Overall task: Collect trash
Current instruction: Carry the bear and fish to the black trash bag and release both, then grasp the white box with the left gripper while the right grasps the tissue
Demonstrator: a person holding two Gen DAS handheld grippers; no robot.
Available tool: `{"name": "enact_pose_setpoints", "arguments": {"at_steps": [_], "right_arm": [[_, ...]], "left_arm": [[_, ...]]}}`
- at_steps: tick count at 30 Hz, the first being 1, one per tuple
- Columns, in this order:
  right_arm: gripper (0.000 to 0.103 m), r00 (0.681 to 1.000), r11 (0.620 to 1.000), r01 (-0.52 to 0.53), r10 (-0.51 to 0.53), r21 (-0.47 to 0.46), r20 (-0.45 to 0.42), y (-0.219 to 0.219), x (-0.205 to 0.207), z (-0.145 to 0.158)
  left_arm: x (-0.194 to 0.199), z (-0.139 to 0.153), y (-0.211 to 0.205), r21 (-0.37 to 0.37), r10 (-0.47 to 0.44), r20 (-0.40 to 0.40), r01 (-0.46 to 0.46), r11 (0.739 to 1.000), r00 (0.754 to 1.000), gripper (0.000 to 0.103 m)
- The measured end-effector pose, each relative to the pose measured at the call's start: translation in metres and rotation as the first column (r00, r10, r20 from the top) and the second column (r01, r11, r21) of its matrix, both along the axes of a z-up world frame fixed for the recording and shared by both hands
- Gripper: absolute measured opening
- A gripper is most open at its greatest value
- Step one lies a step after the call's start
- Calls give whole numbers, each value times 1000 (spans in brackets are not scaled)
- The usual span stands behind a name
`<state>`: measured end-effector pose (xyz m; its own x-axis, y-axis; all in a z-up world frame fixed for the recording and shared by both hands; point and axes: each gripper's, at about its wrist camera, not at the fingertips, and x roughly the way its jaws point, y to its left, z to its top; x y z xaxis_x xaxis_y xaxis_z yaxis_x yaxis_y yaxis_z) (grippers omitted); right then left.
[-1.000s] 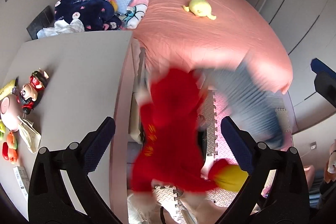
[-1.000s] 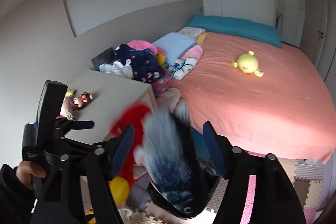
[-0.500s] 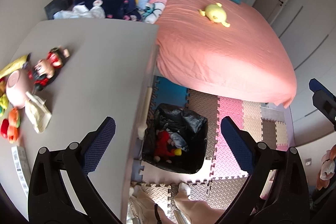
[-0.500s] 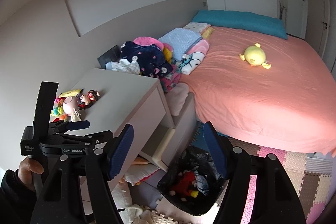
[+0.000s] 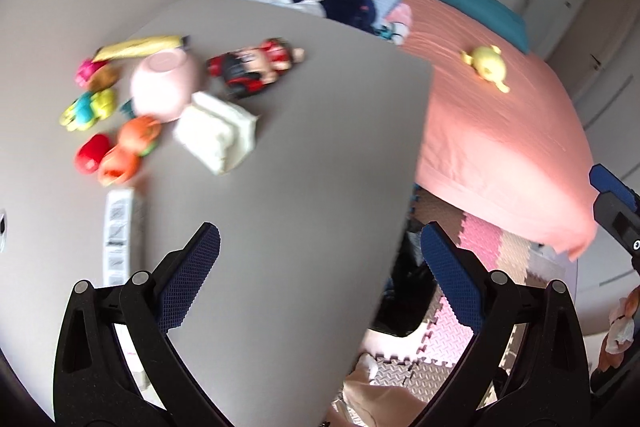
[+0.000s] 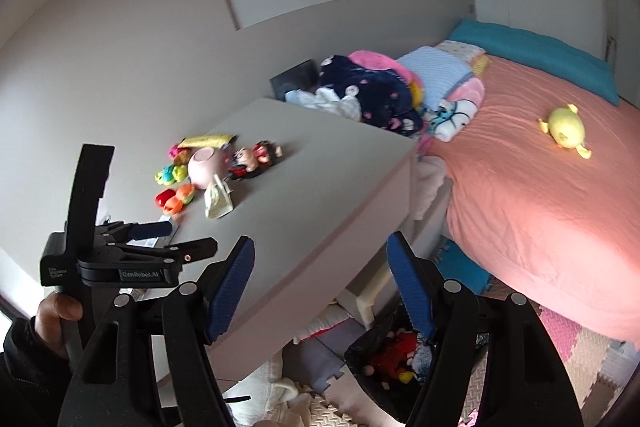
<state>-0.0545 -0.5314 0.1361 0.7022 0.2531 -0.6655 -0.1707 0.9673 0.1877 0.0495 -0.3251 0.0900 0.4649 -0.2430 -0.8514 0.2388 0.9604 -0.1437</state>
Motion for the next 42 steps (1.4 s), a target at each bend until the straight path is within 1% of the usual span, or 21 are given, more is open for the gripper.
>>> {"name": "enact_pose_setpoints", "arguments": {"at_steps": [2,5,7,9,10,12,17,18,19,20,22,23,27,29,34,36,38,39,40,41,42], "right_arm": [[70,999,999,-41,41,-22,4,20,4,-4],[70,996,996,-77,78,-35,34,43,9,-9],[70,993,995,-101,102,-19,54,52,13,-14],[70,989,990,-140,139,12,56,62,20,-22],[72,986,987,-158,156,26,61,67,22,-25],[75,981,982,-183,180,51,66,76,28,-31],[77,973,964,-226,230,143,-12,91,47,-43],[77,970,961,-234,241,144,-34,95,52,-46],[77,964,958,-247,258,145,-61,99,58,-48],[77,960,954,-257,271,153,-77,102,61,-50],[77,953,948,-267,286,171,-96,108,70,-54],[77,951,947,-271,292,173,-106,113,76,-56],[77,947,948,-280,298,149,-119,127,94,-60],[77,946,952,-276,293,130,-135,136,110,-64],[75,940,952,-291,303,96,-156,157,146,-76],[73,938,951,-299,308,82,-160,166,158,-81],[70,935,951,-300,309,72,-174,172,168,-87],[67,933,951,-301,308,68,-185,175,171,-89],[63,931,951,-302,309,68,-192,177,174,-92],[63,931,952,-299,306,63,-198,179,177,-95],[60,930,952,-301,305,55,-204,182,179,-97]], "left_arm": [[-3,-3,20,13,48,2,-48,999,999,97],[-8,-6,49,18,115,10,-115,993,993,97],[-11,-10,68,26,161,14,-161,987,987,97],[-11,-14,82,59,197,19,-198,978,980,97],[-11,-18,89,77,216,19,-216,973,976,97],[-11,-27,101,86,235,9,-235,968,972,97],[-10,-45,111,105,254,-1,-253,962,967,96],[-10,-47,112,104,254,-1,-252,962,967,94],[-10,-50,113,98,253,-1,-251,963,968,89],[-11,-50,113,98,255,-2,-254,962,967,86],[-10,-55,115,94,260,-7,-258,962,966,84],[-9,-57,116,89,263,-10,-261,961,965,81],[-5,-64,120,70,269,-27,-267,961,963,79],[-4,-67,120,86,265,-14,-263,961,964,77],[-3,-70,117,120,247,15,-247,961,969,76],[-4,-70,117,132,252,37,-255,958,967,68],[-6,-69,119,135,254,62,-261,956,965,47],[-5,-68,121,130,260,66,-266,955,963,41],[-4,-67,124,122,266,69,-272,954,962,32],[-4,-67,127,113,271,70,-278,954,960,27],[-4,-67,131,94,275,67,-280,955,959,27]]}}
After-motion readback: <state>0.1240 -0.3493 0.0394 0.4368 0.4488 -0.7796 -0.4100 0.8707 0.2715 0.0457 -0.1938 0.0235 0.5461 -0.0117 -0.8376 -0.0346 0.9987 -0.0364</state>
